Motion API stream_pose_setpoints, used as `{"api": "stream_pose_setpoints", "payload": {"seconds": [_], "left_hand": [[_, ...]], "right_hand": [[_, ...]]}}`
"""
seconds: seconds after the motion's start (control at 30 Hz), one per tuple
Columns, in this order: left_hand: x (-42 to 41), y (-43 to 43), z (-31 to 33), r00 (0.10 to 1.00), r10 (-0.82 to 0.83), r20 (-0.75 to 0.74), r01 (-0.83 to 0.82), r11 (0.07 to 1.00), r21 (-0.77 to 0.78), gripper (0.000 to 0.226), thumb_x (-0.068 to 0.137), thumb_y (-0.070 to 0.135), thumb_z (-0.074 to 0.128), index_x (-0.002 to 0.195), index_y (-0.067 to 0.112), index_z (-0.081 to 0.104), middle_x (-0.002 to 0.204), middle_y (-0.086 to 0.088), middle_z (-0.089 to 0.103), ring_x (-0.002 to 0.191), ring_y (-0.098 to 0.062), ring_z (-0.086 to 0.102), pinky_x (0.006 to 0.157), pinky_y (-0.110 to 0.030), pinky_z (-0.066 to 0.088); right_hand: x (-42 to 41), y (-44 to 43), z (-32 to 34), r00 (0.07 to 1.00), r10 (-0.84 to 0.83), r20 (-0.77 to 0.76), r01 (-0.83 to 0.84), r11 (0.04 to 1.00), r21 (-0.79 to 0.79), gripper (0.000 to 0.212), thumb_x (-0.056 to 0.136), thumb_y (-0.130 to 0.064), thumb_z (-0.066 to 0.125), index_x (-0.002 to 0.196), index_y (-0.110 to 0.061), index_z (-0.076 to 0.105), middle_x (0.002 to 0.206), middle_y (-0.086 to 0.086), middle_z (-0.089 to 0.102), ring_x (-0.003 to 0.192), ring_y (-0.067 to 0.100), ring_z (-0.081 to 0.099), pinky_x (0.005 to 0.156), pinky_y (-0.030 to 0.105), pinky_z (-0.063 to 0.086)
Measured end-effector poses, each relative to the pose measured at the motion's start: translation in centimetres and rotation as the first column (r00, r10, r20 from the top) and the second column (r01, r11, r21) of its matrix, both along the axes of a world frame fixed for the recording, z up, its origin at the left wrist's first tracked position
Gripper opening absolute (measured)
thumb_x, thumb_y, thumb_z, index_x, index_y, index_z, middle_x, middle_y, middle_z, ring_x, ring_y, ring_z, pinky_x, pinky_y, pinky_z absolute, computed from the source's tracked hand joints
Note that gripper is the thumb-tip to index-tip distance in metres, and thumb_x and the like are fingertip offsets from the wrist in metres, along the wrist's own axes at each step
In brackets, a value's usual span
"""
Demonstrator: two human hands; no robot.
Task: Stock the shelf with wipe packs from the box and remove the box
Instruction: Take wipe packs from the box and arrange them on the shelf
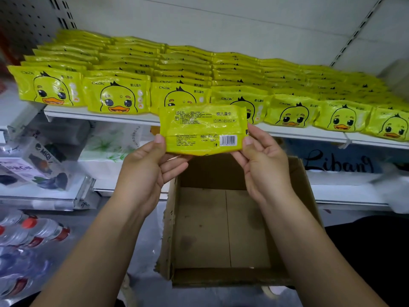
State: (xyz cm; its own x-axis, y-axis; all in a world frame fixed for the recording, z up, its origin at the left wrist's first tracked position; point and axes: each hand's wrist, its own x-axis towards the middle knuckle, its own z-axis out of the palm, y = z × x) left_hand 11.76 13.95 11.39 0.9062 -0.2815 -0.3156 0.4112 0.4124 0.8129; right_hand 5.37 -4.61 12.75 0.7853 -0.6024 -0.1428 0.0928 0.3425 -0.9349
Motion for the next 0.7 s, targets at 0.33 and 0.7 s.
{"api": "stream_pose_setpoints", "payload": {"seconds": [0.33,0.7], "left_hand": [[-0.8,0.0,0.3,0.971,0.223,0.091,-0.223,0.975,-0.004,0.025,0.108,0.022,0.046,0.103,0.01,0.068,0.096,-0.011,0.079,0.09,-0.025,0.077,0.08,-0.032,0.063],[1.0,2.1,-0.3,0.934,0.249,0.256,-0.243,0.968,-0.055,0.028,0.109,0.016,0.044,0.106,0.005,0.07,0.107,-0.012,0.077,0.11,-0.03,0.071,0.1,-0.045,0.056]], "right_hand": [[1.0,1.6,0.3,0.996,-0.092,-0.006,0.092,0.996,0.016,0.028,0.101,0.003,0.051,0.102,-0.021,0.064,0.094,-0.006,0.074,0.094,0.011,0.072,0.078,0.024,0.061],[1.8,1.9,-0.8,0.964,0.104,-0.244,-0.164,0.956,-0.241,0.03,0.101,-0.015,0.059,0.131,-0.016,0.059,0.125,-0.002,0.069,0.114,0.011,0.066,0.108,0.042,0.049]]}}
